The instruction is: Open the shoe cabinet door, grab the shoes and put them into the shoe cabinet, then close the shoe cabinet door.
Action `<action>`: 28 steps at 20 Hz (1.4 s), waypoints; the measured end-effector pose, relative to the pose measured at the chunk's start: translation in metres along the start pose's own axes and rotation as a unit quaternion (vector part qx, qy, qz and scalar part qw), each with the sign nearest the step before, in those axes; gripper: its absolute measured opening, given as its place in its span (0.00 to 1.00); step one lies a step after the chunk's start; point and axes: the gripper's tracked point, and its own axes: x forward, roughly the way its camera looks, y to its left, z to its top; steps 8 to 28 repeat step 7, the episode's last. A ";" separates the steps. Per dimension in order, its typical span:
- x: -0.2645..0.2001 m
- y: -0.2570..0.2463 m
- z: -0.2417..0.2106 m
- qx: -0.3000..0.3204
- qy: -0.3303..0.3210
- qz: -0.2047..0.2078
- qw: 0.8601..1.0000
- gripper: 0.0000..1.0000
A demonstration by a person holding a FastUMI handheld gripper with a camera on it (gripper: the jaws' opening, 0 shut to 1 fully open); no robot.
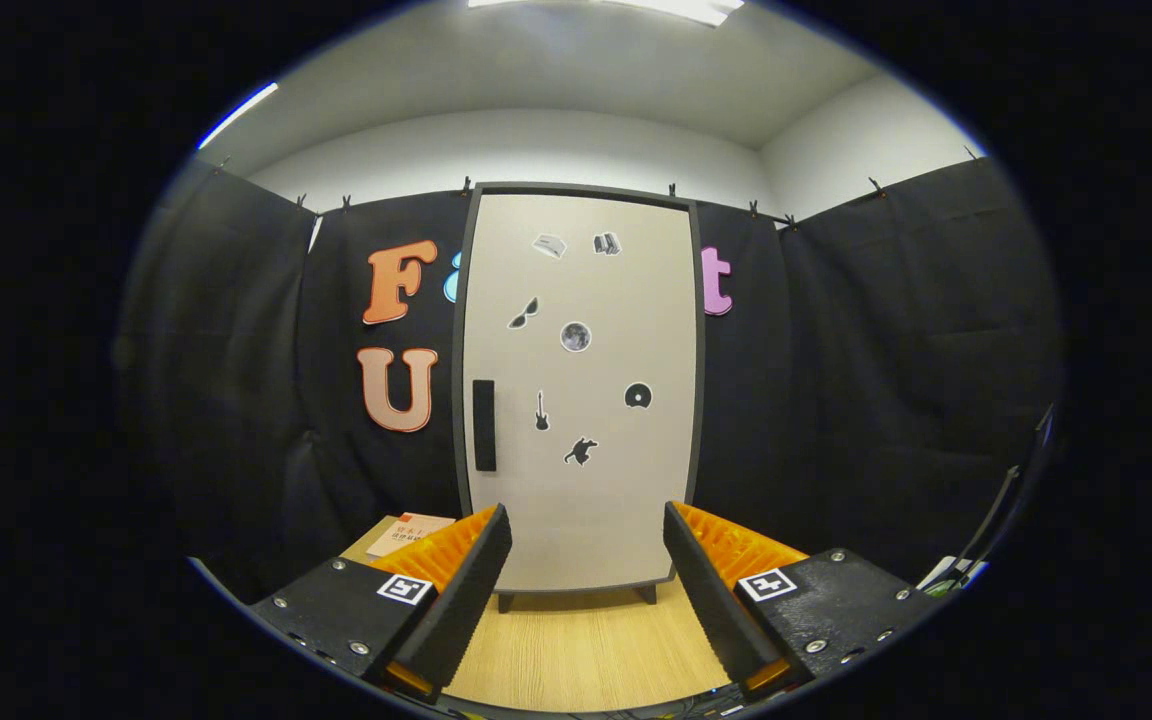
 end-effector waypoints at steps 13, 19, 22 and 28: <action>0.001 0.001 0.002 -0.004 -0.001 0.005 1.000 0.95; 0.001 0.001 0.002 -0.004 -0.001 0.005 1.000 0.95; 0.001 0.001 0.002 -0.004 -0.001 0.005 1.000 0.95; 0.001 0.001 0.002 -0.004 -0.001 0.005 1.000 0.95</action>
